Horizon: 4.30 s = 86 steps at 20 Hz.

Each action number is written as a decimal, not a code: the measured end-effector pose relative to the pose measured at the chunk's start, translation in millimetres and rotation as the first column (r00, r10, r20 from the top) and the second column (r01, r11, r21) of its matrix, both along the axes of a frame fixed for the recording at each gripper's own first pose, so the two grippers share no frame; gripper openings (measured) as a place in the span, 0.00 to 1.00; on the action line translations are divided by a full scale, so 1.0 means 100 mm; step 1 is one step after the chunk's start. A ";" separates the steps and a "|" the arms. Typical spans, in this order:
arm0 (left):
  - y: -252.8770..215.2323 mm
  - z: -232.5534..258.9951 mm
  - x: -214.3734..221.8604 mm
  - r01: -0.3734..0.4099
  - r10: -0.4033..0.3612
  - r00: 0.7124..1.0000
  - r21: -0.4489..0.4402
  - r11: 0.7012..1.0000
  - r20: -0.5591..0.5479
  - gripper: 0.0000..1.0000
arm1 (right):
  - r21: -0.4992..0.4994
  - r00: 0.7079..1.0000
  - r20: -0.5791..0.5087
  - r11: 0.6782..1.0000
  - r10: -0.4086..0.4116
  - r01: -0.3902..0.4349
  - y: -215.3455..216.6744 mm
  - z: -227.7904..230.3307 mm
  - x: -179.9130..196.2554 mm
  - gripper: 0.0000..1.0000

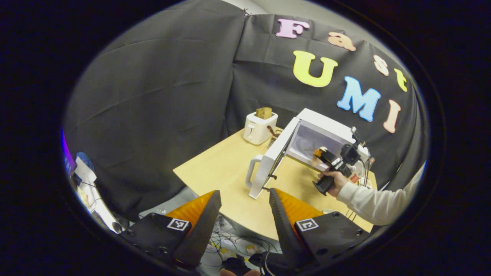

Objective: Open the microwave oven with the left hand, put the food in, and close the microwave oven.

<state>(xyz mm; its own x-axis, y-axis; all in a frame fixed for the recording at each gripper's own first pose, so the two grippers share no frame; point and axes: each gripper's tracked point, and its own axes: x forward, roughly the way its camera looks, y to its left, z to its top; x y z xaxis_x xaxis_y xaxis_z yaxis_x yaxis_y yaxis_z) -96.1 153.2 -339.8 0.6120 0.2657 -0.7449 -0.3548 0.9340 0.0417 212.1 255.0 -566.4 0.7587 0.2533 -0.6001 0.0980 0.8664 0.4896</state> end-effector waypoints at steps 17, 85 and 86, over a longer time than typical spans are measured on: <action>-0.02 -0.07 -0.12 -0.035 0.035 0.997 0.006 0.999 -0.072 0.86 | 0.028 0.977 0.019 0.977 -0.213 0.213 -0.03 -0.39 0.57 0.78; 0.23 -1.69 1.62 0.347 -0.347 0.936 -0.321 0.881 0.061 0.88 | -0.292 0.999 -0.031 0.956 -0.024 0.014 -1.88 2.38 -2.96 0.84; 0.16 -1.67 1.65 0.361 -0.359 0.931 -0.333 0.871 0.070 0.86 | -0.294 0.999 -0.029 0.956 -0.026 0.016 -1.85 2.41 -2.95 0.84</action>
